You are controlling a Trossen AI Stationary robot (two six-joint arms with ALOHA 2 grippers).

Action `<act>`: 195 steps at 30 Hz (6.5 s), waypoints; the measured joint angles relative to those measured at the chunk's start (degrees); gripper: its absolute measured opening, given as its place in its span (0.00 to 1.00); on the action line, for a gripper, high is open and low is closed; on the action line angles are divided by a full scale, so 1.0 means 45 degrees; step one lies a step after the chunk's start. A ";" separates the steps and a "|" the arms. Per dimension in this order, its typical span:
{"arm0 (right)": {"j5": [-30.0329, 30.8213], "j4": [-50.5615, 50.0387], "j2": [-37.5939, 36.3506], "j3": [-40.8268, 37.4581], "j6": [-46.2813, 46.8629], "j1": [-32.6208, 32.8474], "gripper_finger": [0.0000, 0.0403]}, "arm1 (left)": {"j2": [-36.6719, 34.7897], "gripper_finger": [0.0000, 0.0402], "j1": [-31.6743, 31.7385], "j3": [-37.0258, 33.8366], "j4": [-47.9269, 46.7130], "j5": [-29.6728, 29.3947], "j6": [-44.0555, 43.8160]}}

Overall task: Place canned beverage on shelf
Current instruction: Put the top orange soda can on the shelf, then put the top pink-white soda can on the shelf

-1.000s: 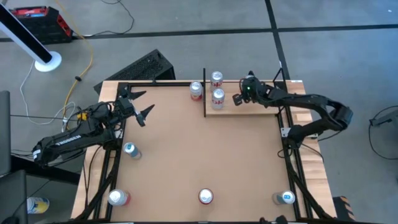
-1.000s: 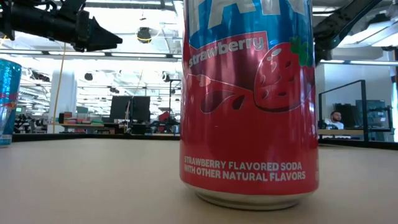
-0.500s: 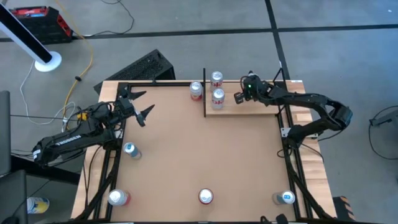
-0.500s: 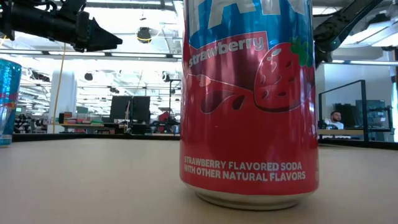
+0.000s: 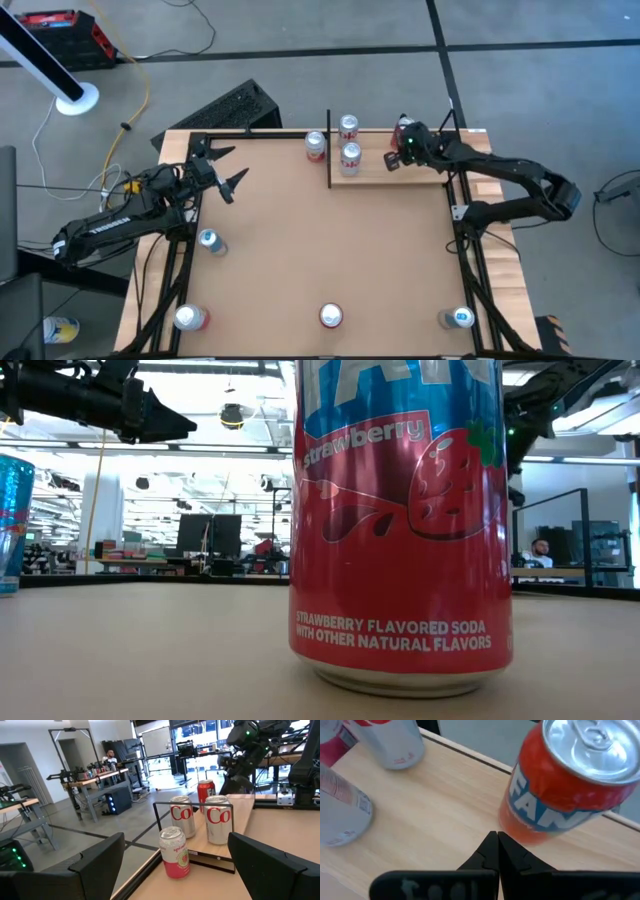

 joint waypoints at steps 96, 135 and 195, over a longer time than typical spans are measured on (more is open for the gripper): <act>-0.8116 -0.7140 1.2429 1.9399 -0.6638 0.1508 0.37 | 0.0005 0.85 0.0005 0.0000 -0.0012 -0.0012 -0.0080; -0.4743 -0.7974 -0.1690 0.7135 -0.3862 0.4230 0.50 | 0.8717 0.85 0.0178 0.4088 0.3117 0.2846 -0.1986; -0.1987 0.0146 -0.5142 -0.0529 -0.4448 0.8653 0.50 | 1.9739 0.67 0.3231 0.9933 0.2263 0.5515 -0.0390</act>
